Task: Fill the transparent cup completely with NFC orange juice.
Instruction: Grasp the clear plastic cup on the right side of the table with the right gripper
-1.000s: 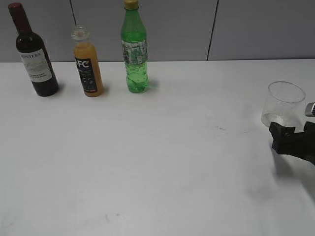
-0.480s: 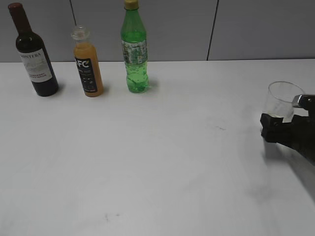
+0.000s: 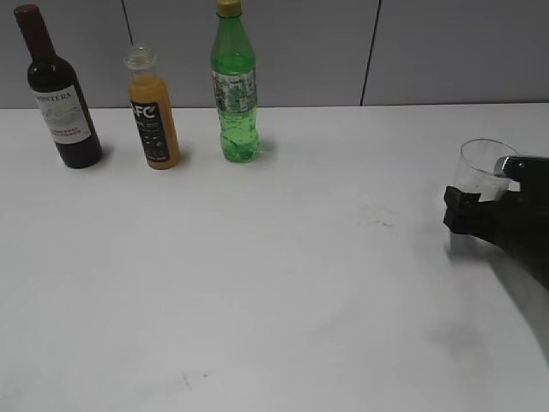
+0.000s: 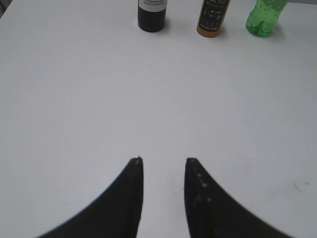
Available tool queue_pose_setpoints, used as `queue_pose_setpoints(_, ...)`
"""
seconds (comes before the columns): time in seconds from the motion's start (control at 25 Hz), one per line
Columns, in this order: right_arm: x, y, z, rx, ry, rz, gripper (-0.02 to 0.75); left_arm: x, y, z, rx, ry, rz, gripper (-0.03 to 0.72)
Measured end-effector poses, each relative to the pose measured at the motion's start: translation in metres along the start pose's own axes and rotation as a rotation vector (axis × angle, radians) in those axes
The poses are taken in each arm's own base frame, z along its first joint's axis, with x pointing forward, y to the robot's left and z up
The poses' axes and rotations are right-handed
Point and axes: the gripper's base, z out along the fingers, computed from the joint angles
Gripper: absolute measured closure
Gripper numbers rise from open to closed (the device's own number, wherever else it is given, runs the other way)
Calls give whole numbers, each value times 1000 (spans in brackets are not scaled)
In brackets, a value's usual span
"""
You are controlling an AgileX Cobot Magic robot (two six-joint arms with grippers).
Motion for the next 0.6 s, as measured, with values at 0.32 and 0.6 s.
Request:
queue_pose_setpoints(0.32, 6, -1, 19, -2, -11, -20, 61, 0, 0, 0, 0, 0, 0, 459)
queue_pose_setpoints(0.6, 11, -3, 26, 16, -14, -16, 58, 0, 0, 0, 0, 0, 0, 459)
